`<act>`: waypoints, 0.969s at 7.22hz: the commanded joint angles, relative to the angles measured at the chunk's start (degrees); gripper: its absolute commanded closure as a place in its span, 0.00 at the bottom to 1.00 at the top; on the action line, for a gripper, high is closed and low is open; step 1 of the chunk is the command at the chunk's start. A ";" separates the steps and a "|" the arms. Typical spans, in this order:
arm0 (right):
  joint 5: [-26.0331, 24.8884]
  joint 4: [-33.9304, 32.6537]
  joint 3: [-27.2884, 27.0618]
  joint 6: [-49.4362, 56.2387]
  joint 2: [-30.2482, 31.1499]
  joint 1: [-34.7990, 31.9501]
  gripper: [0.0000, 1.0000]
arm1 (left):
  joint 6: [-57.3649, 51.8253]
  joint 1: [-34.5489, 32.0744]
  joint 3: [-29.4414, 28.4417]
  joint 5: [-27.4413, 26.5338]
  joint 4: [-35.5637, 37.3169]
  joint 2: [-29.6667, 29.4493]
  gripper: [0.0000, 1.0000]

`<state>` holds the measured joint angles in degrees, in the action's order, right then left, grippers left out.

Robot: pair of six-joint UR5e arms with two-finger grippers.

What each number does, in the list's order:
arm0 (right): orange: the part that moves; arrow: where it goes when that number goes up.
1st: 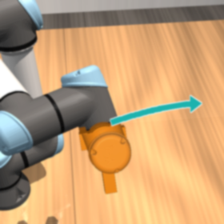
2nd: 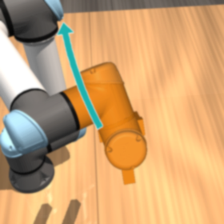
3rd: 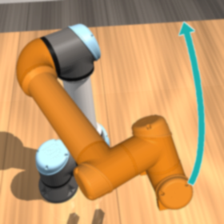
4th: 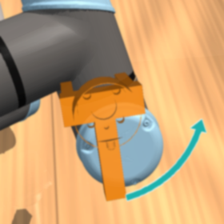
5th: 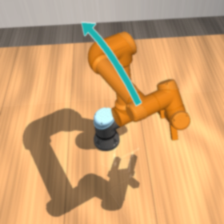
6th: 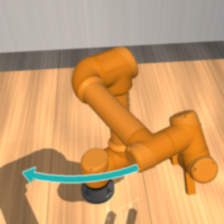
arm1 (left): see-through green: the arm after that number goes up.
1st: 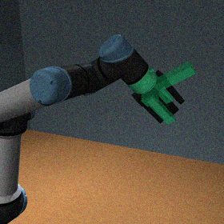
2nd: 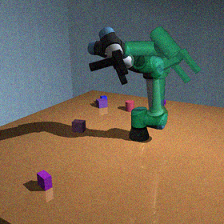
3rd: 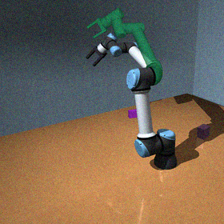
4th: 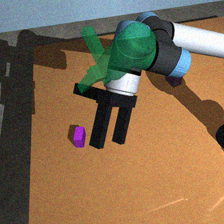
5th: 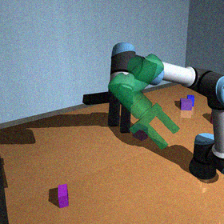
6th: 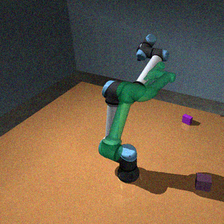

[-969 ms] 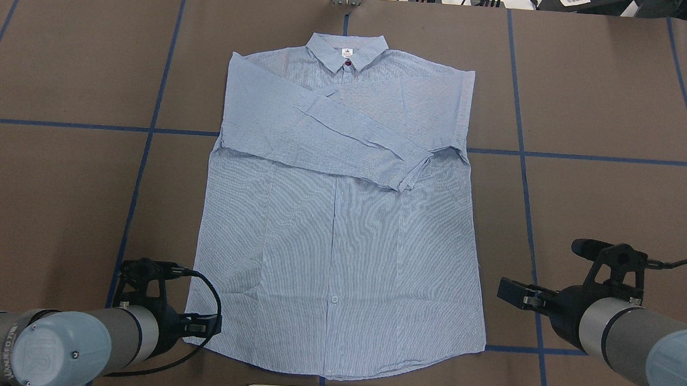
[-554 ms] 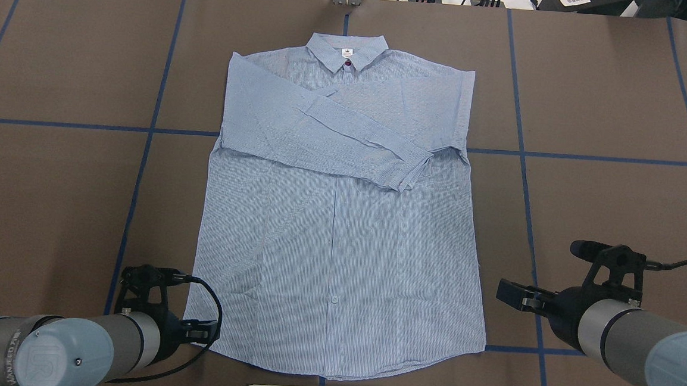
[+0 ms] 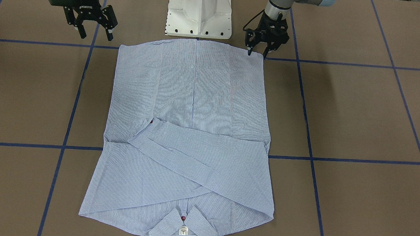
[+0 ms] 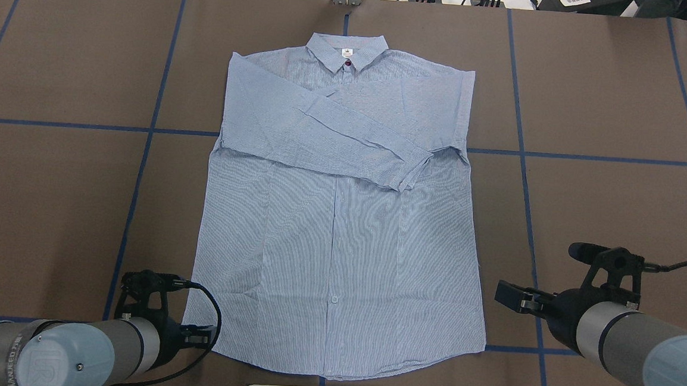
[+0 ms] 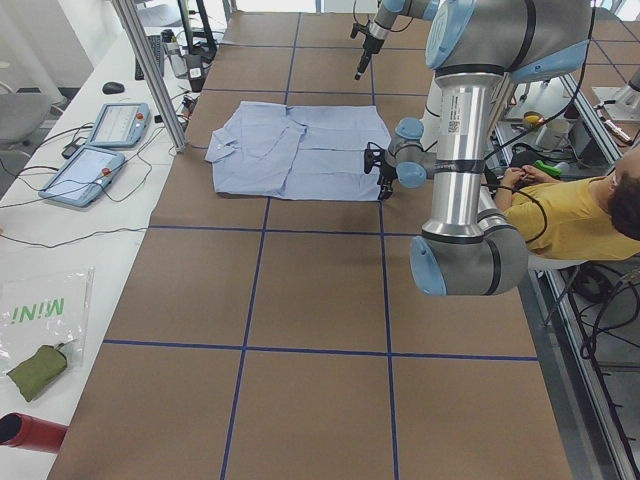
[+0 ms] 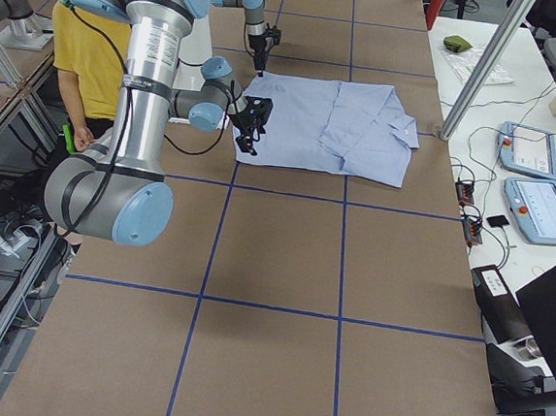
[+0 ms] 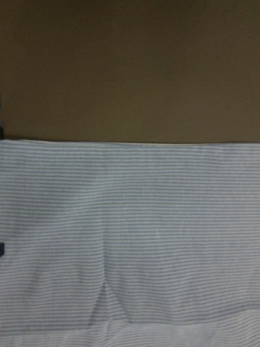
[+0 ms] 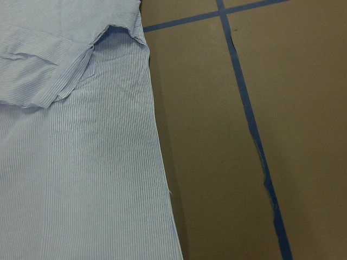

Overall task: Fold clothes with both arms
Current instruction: 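Grasp the hem corners with both grippers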

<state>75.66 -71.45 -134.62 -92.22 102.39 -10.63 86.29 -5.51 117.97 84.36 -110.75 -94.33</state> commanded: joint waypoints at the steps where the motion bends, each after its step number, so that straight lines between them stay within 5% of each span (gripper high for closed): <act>1: -0.25 0.00 0.06 0.02 0.00 0.09 0.00 | 0.02 0.06 -0.72 0.01 0.00 0.11 0.36; 3: -0.25 0.00 0.15 0.02 -0.09 0.18 0.00 | 0.02 -0.03 -0.72 0.10 0.00 0.19 0.39; 7: -0.69 0.00 0.50 0.02 -0.09 0.35 0.00 | 0.02 -0.03 -0.63 0.10 0.00 -0.16 1.00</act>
<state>75.07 -71.46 -134.26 -92.20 102.33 -10.32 86.31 -5.52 117.30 84.46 -110.74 -94.39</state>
